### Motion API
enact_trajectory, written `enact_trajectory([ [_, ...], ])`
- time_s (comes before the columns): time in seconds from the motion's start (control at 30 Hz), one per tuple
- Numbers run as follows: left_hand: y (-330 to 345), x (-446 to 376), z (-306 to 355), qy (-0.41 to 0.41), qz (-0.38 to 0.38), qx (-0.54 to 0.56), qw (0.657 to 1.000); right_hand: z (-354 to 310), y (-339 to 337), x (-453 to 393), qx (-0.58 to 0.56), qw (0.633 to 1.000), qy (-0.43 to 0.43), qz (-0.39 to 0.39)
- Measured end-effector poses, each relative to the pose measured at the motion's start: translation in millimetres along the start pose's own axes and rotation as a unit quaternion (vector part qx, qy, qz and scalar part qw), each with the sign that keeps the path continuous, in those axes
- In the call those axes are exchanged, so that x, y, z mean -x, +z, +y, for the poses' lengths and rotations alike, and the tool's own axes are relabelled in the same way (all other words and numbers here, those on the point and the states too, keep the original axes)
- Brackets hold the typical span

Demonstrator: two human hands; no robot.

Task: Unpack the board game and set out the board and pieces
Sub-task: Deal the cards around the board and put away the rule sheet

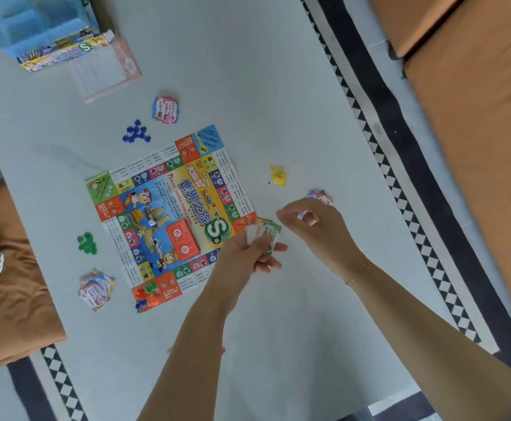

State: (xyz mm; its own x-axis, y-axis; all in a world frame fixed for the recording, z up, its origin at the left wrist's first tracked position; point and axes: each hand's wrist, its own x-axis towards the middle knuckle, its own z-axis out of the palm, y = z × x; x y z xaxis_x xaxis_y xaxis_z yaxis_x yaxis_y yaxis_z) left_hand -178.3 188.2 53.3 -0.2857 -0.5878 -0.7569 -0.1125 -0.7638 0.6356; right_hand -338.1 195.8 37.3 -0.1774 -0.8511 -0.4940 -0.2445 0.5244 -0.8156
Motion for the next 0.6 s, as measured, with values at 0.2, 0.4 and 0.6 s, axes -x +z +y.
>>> enact_trajectory([
  [0.2, -14, 10, 2, 0.012, 0.019, 0.031, 0.999, -10, 23, -2, -0.002, 0.999, 0.01, -0.051],
  [0.4, -30, 23, 10, 0.023, 0.067, 0.067, 0.995, -27, 39, -9, -0.031, 0.996, -0.004, -0.086],
  [0.6, -59, 18, 7, 0.02, 0.112, 0.069, 0.991, -33, 68, -20, 0.003, 0.992, -0.039, -0.117],
])
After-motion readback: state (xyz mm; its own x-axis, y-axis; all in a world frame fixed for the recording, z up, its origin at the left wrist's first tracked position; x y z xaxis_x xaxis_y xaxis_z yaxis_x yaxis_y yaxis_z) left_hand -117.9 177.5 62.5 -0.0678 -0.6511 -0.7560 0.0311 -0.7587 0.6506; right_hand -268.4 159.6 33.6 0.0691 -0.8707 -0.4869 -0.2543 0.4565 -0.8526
